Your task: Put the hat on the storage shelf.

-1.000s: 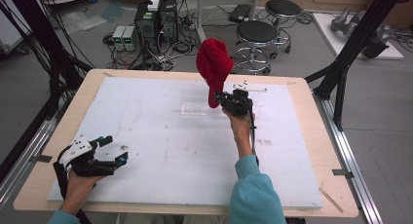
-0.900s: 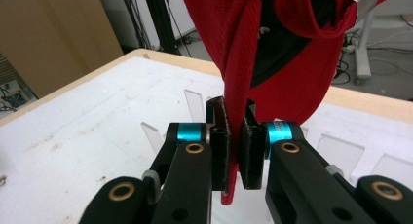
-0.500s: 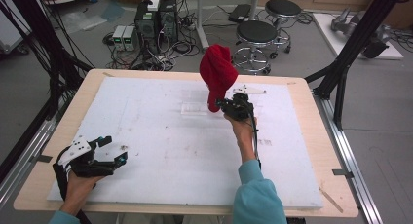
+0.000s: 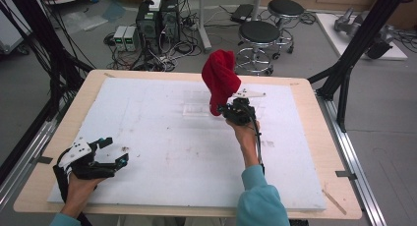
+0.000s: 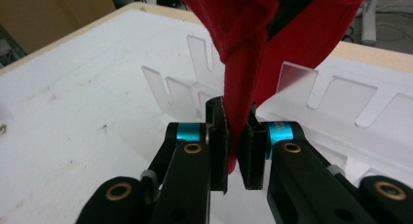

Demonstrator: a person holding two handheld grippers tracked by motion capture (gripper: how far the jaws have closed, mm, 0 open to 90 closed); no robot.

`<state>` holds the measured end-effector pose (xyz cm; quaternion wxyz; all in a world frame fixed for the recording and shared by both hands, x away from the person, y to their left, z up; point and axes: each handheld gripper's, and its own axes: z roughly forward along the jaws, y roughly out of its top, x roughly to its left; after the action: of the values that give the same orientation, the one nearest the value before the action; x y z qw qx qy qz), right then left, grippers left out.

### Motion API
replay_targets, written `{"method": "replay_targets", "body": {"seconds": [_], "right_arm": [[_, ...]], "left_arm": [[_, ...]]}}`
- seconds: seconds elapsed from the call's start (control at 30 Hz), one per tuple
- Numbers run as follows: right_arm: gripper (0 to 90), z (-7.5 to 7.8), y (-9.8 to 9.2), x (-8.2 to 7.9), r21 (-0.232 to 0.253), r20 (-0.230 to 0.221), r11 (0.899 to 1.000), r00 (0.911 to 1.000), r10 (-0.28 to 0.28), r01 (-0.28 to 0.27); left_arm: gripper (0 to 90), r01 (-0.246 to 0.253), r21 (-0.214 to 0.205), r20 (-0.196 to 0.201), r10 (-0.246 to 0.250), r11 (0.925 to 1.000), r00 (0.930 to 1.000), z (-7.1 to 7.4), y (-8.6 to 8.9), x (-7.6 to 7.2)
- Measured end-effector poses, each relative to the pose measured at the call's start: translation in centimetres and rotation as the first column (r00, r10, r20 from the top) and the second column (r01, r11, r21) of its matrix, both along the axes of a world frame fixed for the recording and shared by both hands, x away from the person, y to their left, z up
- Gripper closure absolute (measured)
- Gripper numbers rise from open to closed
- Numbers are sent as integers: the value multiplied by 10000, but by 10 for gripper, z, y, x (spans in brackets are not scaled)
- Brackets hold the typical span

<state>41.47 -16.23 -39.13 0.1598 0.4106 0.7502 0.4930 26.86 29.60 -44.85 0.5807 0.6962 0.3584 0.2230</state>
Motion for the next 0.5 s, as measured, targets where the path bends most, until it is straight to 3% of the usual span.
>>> {"method": "replay_targets", "body": {"seconds": [0.07, 0.3, 0.4, 0.5], "right_arm": [[721, 1, -2, -2, -23, -107, 10000, 9999, -67, 67], [577, 13, -9, -14, -166, 288, 9994, 9991, -297, 302], [494, 15, -15, -29, -331, 838, 9960, 9932, -802, 833], [400, 17, -22, -40, -477, 597, 9933, 9930, -1021, 1050]], "left_arm": [[77, 9, 3, 13, -9, 10000, 10000, 0, 0, 0], [77, 29, -115, -9, -29, 9999, 10000, 0, 2, 0], [77, 0, -144, 53, 1, 9999, 10000, 0, 2, 0], [77, -76, -287, 65, 78, 9996, 9999, 0, 3, -1]]}}
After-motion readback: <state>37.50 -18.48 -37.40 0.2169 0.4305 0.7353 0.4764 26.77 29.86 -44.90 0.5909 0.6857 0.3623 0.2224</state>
